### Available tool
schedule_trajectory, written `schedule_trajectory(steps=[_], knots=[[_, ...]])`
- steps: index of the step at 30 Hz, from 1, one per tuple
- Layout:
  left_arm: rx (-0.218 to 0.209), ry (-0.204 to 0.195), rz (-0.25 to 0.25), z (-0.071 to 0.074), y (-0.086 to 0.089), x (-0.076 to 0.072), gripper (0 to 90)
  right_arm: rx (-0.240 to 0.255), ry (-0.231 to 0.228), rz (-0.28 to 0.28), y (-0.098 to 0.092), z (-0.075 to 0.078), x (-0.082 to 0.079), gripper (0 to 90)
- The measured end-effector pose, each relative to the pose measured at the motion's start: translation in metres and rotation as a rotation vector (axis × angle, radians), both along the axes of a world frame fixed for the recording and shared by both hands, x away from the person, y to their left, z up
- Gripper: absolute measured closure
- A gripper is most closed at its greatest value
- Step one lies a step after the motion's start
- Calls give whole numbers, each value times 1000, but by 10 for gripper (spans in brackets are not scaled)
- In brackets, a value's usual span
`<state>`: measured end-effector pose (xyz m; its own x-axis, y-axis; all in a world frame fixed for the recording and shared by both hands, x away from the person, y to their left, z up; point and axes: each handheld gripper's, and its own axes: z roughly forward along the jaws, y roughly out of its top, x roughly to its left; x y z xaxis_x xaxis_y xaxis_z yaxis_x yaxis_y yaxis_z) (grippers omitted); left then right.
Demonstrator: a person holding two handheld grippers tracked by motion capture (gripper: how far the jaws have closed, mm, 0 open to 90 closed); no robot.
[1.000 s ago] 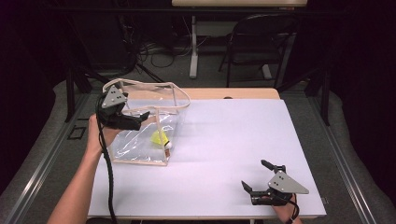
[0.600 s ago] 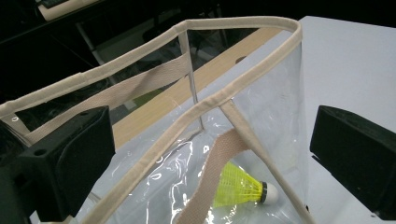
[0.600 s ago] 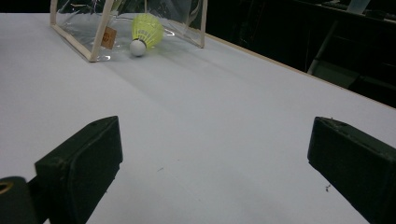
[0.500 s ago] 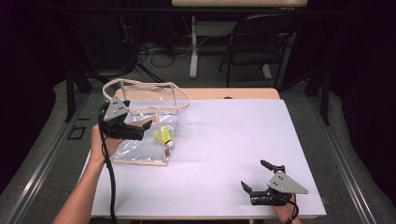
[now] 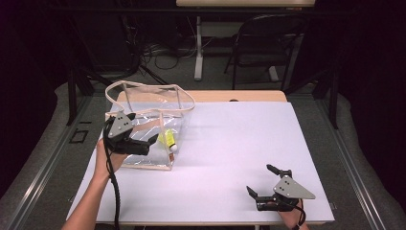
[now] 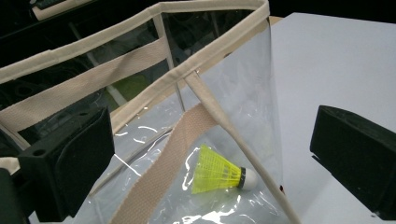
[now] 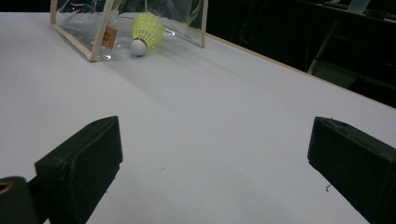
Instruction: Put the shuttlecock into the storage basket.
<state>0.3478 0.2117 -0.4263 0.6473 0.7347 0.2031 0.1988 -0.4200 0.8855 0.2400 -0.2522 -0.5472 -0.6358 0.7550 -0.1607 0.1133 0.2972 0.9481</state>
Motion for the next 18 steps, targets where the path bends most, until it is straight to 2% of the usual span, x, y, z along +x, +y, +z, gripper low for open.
schedule_trajectory(steps=[18], knots=[[-22, -18, -12, -22, 0, -25, 0, -1, -1, -3, 0, 0, -1, 28]])
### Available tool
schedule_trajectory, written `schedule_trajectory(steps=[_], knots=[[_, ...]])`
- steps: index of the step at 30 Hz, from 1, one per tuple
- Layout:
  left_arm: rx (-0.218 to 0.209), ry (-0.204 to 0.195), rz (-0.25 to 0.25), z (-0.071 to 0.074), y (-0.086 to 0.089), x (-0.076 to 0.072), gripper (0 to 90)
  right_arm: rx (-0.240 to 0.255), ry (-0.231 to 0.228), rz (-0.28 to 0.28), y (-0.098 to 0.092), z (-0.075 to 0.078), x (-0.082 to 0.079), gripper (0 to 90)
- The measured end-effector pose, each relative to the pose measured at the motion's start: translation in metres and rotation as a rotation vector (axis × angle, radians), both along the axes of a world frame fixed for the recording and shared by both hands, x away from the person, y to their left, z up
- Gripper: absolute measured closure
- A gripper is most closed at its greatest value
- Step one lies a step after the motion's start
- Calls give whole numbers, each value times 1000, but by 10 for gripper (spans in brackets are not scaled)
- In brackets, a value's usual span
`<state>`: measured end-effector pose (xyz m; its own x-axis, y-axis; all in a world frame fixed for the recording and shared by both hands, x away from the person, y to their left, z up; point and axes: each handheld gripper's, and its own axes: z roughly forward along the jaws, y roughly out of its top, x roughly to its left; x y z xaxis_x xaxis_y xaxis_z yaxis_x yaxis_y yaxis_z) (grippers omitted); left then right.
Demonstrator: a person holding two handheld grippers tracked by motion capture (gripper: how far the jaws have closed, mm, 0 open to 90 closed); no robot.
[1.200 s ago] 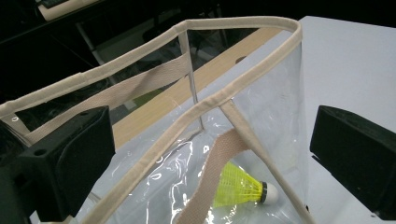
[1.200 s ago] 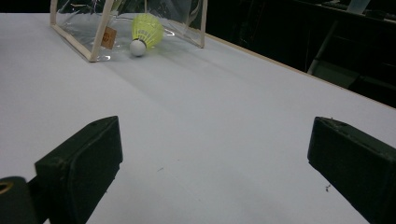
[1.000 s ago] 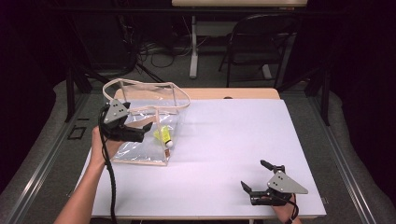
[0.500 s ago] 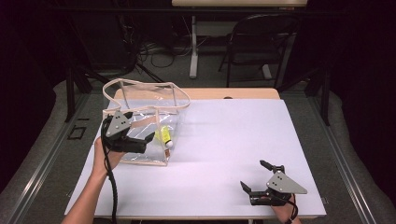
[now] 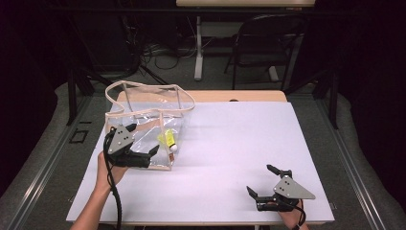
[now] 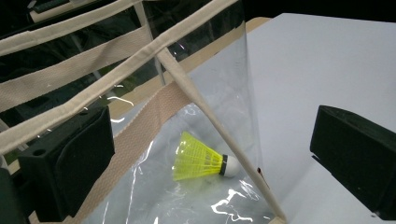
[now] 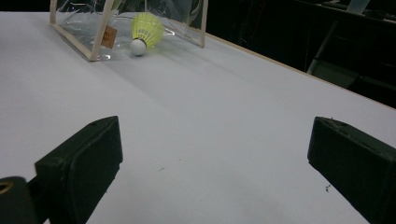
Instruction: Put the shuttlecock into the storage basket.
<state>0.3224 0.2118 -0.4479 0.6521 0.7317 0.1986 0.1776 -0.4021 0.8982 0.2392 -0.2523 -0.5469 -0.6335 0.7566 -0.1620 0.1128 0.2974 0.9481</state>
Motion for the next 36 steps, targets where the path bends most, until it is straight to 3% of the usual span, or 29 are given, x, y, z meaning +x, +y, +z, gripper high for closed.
schedule_trajectory(steps=[22, 36], knots=[[-22, 12, -15, -29, 8, -23, 0, -3, 1, 0, 1, 0, 0, 28], [-35, 41, -16, -48, 13, -33, 0, -9, 4, 2, 1, 0, 0, 29]])
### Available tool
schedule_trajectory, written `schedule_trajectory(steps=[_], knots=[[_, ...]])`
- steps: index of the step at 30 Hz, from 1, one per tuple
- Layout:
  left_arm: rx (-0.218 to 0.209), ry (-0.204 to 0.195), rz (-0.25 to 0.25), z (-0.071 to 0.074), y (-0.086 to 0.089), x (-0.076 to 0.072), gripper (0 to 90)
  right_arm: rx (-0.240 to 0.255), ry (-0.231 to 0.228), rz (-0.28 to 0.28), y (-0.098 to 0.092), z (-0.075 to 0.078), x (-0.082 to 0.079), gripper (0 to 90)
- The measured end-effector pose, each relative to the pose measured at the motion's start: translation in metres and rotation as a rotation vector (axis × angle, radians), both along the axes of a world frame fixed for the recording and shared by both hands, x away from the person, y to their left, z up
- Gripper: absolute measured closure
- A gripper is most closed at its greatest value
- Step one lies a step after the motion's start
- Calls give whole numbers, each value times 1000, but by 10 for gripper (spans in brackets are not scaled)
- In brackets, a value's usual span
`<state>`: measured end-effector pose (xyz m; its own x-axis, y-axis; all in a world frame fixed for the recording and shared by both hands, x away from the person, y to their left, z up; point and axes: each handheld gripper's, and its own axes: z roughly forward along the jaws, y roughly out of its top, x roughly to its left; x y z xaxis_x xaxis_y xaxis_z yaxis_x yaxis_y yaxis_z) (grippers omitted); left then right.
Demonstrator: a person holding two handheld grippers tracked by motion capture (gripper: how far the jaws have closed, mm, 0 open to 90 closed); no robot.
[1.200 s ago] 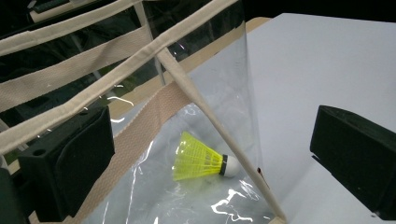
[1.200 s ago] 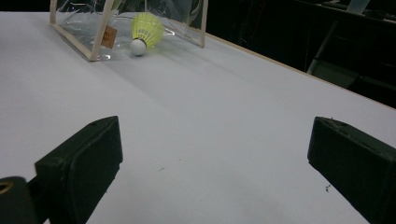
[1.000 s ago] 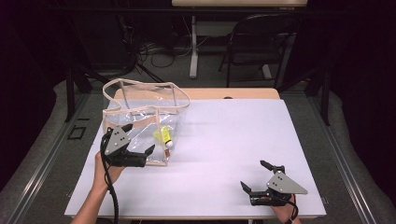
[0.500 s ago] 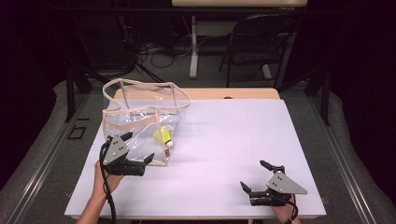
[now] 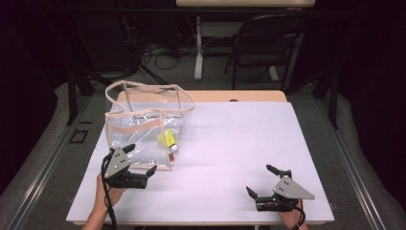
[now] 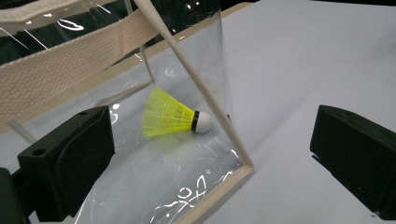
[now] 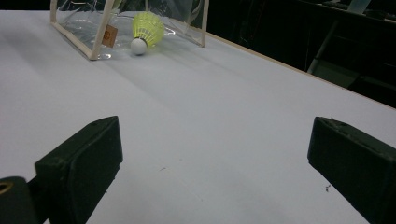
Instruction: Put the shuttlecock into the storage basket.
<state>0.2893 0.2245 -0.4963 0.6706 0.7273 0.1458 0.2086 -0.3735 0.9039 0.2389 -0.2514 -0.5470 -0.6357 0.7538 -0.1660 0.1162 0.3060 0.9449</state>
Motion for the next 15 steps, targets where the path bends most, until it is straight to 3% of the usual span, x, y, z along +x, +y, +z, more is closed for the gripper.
schedule_trajectory(steps=[15], knots=[[0, 32, -5, -25, 5, -6, 0, 2, -3, 1, 1, -1, 0, 28]])
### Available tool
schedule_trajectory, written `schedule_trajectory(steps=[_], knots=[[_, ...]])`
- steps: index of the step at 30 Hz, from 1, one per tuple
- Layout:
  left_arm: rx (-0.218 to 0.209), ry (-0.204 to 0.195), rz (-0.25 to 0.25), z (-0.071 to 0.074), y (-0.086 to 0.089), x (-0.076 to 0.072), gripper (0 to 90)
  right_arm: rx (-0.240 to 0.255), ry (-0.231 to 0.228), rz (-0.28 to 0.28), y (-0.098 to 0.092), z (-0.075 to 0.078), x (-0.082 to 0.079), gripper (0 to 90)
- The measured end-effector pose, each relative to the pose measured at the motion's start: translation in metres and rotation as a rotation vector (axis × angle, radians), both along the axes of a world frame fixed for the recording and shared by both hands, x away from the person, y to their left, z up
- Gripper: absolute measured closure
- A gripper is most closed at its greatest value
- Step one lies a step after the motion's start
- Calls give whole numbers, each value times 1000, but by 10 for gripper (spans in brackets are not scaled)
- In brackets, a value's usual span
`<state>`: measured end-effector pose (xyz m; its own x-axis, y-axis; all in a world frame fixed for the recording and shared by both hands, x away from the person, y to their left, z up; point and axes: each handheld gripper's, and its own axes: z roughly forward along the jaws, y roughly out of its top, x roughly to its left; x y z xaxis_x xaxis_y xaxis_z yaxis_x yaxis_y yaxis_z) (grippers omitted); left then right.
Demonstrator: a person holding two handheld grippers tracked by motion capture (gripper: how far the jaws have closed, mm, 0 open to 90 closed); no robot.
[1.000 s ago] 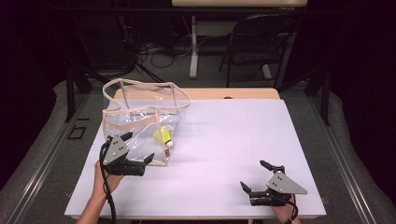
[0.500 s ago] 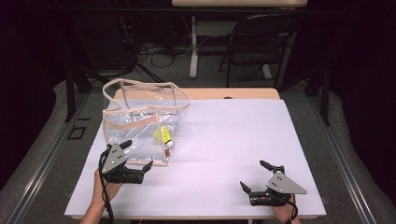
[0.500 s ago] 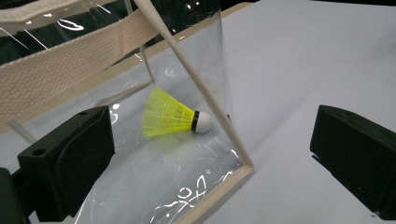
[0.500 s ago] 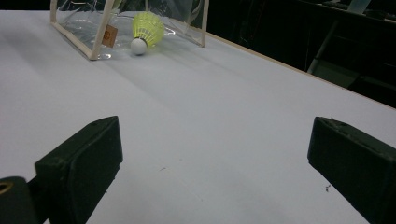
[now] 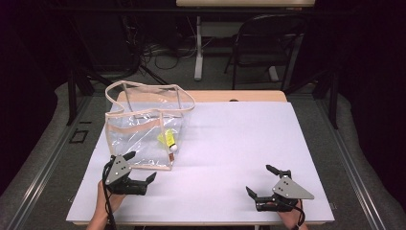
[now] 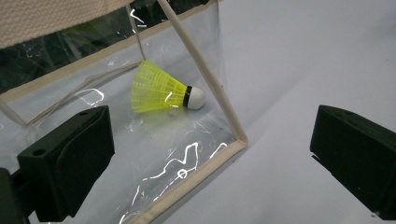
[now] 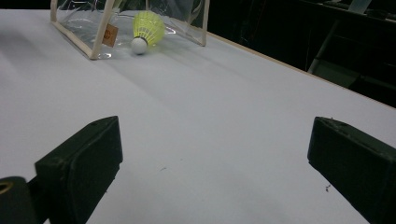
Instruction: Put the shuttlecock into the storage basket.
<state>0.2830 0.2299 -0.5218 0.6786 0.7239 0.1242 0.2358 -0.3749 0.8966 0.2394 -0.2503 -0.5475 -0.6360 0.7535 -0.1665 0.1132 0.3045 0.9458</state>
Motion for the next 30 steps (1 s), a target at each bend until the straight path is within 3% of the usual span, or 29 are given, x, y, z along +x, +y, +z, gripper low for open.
schedule_trajectory(steps=[13, 23, 30], knots=[[-20, 21, -16, -21, 4, -6, 0, -1, 0, 1, 1, 0, 0, 28], [-51, 3, -32, -32, 7, -11, 0, -3, 2, 0, 1, 0, 0, 28], [-49, -3, -34, -38, 7, -14, 0, -4, 3, 2, 1, -1, 0, 29]])
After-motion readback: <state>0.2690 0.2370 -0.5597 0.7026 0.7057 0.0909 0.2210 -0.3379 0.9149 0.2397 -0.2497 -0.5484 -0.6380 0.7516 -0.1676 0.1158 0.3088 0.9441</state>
